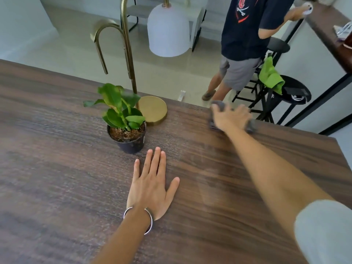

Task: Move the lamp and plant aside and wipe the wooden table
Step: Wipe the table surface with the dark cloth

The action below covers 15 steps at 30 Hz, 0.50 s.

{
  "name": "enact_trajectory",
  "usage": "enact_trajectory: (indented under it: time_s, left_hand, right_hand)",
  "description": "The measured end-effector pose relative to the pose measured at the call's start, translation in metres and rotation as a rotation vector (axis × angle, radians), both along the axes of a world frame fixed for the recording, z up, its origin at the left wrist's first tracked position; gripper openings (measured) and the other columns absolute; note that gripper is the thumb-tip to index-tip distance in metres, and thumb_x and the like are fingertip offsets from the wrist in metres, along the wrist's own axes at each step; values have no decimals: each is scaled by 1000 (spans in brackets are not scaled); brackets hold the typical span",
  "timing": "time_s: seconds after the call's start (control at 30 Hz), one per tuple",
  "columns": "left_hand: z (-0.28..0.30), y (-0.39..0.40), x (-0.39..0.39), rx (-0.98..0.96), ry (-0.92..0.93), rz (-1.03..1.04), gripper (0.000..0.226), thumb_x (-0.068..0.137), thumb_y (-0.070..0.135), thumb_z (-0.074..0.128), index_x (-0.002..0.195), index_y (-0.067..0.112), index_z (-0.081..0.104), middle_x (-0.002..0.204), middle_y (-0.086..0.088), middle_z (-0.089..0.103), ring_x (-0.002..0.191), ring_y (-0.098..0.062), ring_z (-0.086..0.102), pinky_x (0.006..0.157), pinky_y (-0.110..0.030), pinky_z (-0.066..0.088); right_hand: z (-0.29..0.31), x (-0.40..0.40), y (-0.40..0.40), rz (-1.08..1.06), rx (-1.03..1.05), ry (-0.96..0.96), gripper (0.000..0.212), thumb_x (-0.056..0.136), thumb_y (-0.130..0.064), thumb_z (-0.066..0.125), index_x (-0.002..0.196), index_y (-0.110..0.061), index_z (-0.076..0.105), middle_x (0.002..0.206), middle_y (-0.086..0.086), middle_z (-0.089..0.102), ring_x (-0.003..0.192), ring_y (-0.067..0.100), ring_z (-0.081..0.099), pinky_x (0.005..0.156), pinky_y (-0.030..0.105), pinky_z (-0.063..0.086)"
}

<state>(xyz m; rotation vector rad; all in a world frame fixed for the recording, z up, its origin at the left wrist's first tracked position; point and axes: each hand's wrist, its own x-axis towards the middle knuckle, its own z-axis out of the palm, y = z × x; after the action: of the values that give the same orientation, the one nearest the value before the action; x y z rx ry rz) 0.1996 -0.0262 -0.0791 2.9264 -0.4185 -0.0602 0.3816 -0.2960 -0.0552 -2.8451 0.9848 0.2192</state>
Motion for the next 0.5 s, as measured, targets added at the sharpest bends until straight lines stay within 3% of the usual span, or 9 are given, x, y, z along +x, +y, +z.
enact_trajectory:
  time_s: [0.1,0.2,0.4,0.5]
  left_hand:
    - [0,1,0,26,7,-2,78,88,66,-5,149,18,-16,157,2,-21,143,-16,-24,117,-43,-10]
    - [2,3,-1,44,14,-14,79,86,67,-8,148,18,-17,157,3,-22,143,-16,-24,118,-43,-8]
    - [3,0,-1,29,24,-12,79,86,66,-9,148,17,-16,158,0,-20,143,-17,-23,118,-45,-6]
    - [3,-3,1,11,11,-5,79,87,64,-7,148,16,-16,157,-1,-21,143,-19,-24,117,-45,-8]
  right_hand:
    - [-1,28,84,242,80,-31,80,93,-74,11,159,-28,15,164,24,4,151,43,-1,120,56,-3]
    - [2,16,62,314,132,8,81,92,-77,11,159,-31,10,166,17,-2,153,37,-5,122,52,-4]
    - [8,-95,-127,-180,91,5,87,88,-82,11,159,-32,8,166,18,-6,152,38,-8,120,53,-7]
    - [10,-99,-146,-365,91,19,88,89,-80,14,160,-28,5,165,20,-11,151,40,-11,120,54,-9]
